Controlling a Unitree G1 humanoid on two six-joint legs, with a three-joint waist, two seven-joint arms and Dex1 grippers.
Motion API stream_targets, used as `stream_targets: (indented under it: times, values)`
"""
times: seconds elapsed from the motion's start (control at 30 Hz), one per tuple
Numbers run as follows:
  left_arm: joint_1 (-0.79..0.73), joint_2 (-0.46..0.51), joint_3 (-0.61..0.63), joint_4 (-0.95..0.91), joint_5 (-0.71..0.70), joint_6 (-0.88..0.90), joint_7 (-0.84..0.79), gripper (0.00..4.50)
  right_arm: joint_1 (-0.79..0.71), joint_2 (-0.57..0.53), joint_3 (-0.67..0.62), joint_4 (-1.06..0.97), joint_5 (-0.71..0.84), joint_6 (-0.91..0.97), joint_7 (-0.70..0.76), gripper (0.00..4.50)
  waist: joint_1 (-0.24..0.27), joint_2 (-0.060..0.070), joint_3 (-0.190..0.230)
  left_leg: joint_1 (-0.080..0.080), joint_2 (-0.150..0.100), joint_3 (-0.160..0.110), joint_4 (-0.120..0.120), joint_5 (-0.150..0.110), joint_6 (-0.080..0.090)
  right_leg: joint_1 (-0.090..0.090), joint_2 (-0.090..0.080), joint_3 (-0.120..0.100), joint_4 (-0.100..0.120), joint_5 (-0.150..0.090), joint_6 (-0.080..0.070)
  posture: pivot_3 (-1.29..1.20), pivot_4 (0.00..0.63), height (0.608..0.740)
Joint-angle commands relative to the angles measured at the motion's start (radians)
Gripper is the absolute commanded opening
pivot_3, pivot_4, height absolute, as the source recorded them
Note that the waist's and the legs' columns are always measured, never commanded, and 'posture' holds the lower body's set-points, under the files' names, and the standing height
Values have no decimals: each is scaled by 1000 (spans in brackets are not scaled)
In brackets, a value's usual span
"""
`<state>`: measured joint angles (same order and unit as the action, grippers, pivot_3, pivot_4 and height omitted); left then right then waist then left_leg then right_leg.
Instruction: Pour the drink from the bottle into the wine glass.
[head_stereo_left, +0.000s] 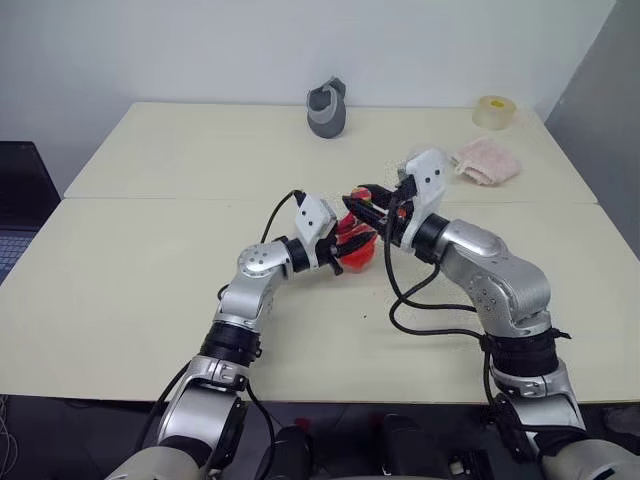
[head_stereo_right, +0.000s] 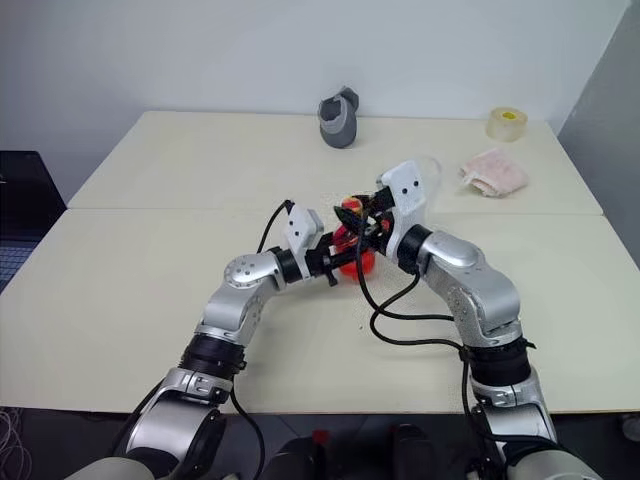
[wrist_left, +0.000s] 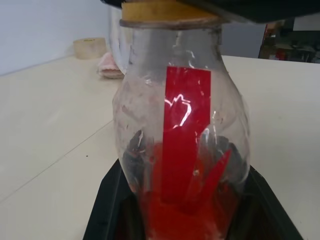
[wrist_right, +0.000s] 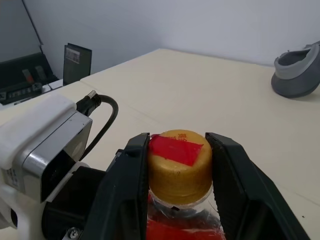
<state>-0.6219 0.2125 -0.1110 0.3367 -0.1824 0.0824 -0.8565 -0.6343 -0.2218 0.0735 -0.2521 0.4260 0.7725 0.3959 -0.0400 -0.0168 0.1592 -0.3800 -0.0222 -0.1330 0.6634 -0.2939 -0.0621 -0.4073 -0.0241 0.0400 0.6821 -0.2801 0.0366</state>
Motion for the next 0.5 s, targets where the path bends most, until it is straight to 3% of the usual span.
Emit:
stream_targets:
  times: [0.03, 0.33, 0.5]
  values:
    - [10, 2, 5, -64, -20, -9, 1, 1282, -29, 19, -56, -50, 45, 6, -16, 1393, -1, 0, 0, 0, 0, 0, 0, 0, 0, 0, 0, 0, 0, 0, 0, 0, 150, 740]
    - [18, 2, 4, -85, -20, 7, 8, 1282, -35, 17, -38, -68, 50, 8, 9, 1393, -1, 0, 0, 0, 0, 0, 0, 0, 0, 0, 0, 0, 0, 0, 0, 0, 150, 740]
    - [24, 10, 3, -100, -26, 12, 1, 1282, -46, -5, -13, -66, 98, 6, 120, 1393, -2, 0, 0, 0, 0, 0, 0, 0, 0, 0, 0, 0, 0, 0, 0, 0, 150, 740]
